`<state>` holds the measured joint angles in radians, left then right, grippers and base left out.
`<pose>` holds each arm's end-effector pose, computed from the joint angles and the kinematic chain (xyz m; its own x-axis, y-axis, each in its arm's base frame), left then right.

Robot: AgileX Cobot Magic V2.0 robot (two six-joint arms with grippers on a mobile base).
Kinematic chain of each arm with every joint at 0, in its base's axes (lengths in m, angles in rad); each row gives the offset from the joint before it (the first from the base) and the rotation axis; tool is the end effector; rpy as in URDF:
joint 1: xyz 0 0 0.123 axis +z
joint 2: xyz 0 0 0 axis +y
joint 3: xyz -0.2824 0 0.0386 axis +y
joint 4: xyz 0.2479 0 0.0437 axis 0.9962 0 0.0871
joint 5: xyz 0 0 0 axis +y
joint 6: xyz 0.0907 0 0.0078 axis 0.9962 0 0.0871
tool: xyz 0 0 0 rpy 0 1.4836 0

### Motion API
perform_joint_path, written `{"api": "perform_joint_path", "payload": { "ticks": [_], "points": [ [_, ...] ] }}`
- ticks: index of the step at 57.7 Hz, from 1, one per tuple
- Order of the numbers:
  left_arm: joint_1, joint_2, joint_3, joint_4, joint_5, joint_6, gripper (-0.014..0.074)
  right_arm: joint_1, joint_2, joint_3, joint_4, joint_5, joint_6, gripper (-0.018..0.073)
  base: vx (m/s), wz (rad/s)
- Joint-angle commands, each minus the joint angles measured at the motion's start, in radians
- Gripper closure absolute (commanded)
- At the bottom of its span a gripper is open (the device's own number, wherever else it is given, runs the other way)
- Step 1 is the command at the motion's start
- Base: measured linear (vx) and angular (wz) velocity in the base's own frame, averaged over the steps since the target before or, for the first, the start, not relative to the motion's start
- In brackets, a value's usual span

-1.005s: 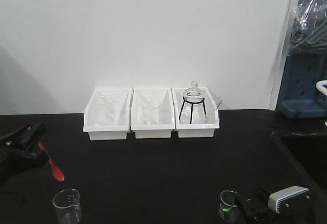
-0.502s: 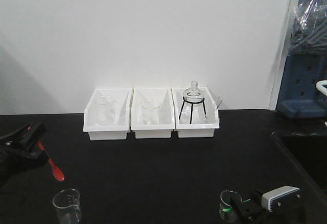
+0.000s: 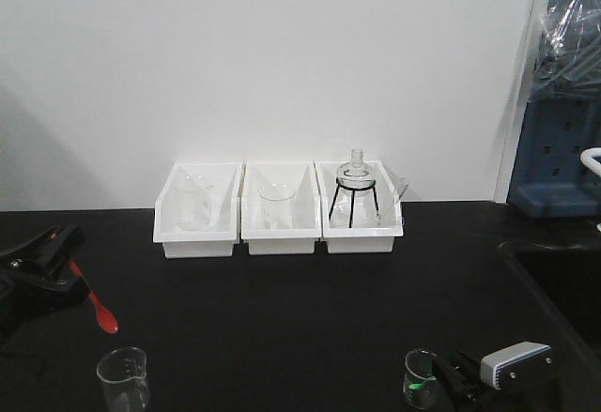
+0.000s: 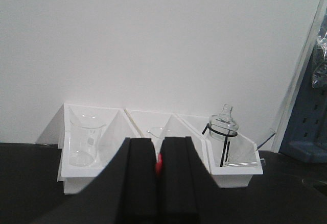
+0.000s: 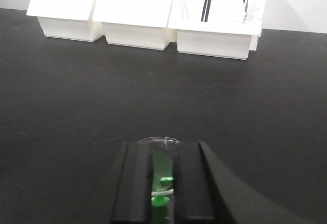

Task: Sort red and green spoons into left cabinet
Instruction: 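Grasp the green spoon in the other beaker with the right gripper and lift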

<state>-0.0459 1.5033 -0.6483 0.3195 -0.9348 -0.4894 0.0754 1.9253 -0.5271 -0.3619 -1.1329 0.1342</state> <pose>0.3010 -0.0368 0.2613 0.0496 -0.2842 -0.9575 0.3227 0.9118 -0.2539 0.3012 0.0520 0.1201 -0.1927 -0.0383 -0.9805 -0.3894 0.9202 0.0406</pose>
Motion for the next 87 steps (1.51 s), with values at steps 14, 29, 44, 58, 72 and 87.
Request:
{"api": "perform_joint_path", "payload": {
  "ticks": [14,29,44,58,72,87],
  "points": [
    [-0.004,-0.035,-0.024,-0.017,-0.073,-0.008,0.0603,-0.003,-0.036,-0.019,-0.001,-0.123,0.002,0.0461,0.00,0.00],
    [-0.004,-0.035,-0.024,-0.017,-0.073,-0.008,0.0603,-0.003,-0.038,-0.019,0.006,-0.124,0.024,0.0558,0.00,0.00],
    [-0.004,-0.035,-0.024,-0.017,-0.045,-0.006,0.0603,-0.003,-0.094,-0.019,0.006,-0.089,0.024,0.0569,0.00,0.00],
    [-0.004,-0.035,-0.024,-0.017,-0.040,-0.006,0.0603,-0.003,-0.222,-0.019,0.006,0.039,0.042,0.0568,0.00,0.00],
    [-0.004,-0.035,-0.024,-0.017,-0.041,-0.006,0.0603,-0.003,-0.387,-0.019,0.001,0.190,0.094,0.0568,0.00,0.00],
    [-0.004,-0.035,-0.024,-0.017,-0.045,-0.006,0.0603,-0.003,-0.626,-0.019,0.001,0.354,0.150,0.0568,0.00,0.00]
  ]
}}
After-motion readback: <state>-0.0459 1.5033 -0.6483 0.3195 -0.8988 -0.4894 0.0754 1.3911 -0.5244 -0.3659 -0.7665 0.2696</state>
